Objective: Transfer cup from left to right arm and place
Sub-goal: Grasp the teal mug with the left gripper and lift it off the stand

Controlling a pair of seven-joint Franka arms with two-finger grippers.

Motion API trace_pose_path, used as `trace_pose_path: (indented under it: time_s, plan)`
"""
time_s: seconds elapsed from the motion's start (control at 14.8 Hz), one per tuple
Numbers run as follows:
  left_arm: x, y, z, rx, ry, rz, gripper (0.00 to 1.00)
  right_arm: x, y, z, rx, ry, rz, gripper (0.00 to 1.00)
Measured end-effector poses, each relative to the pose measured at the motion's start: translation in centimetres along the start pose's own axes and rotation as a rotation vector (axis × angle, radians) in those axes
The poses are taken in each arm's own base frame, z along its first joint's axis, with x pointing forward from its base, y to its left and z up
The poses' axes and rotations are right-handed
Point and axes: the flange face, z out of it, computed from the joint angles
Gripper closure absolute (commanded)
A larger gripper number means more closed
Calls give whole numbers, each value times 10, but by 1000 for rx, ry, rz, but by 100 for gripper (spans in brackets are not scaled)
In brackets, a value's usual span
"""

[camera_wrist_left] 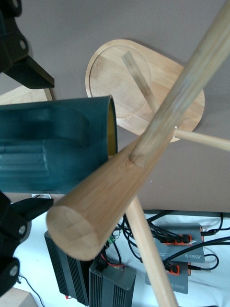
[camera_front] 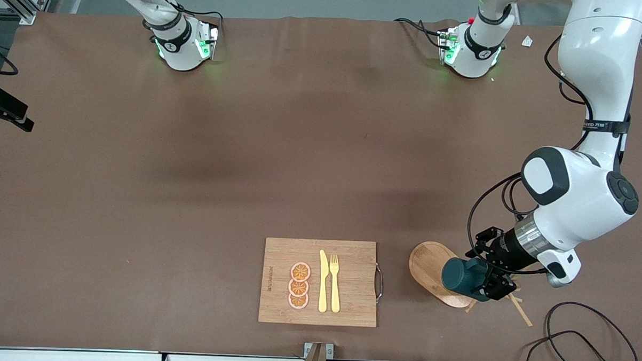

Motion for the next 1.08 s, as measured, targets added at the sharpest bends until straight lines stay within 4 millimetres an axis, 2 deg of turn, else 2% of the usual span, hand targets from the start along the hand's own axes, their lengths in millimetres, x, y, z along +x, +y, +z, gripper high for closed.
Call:
trace_pose_path:
  time_s: [0.07, 0.34, 0.54, 0.67, 0.88, 1.08]
  plan:
    - [1, 0, 2, -7, -3, -6, 3, 0, 0, 0, 0, 0, 0, 0]
    - [2, -1, 6, -9, -9, -15, 33, 0, 0, 0, 0, 0, 0, 0]
    - [1, 0, 5, -11, -10, -15, 47, 0, 0, 0, 0, 0, 0, 0]
    - [-4, 1, 5, -12, -17, -10, 48, 0, 0, 0, 0, 0, 0, 0]
    - [-24, 4, 4, -20, -43, 10, 48, 0, 0, 0, 0, 0, 0, 0]
    - [-61, 7, 0, -21, -64, 63, 48, 0, 0, 0, 0, 0, 0, 0]
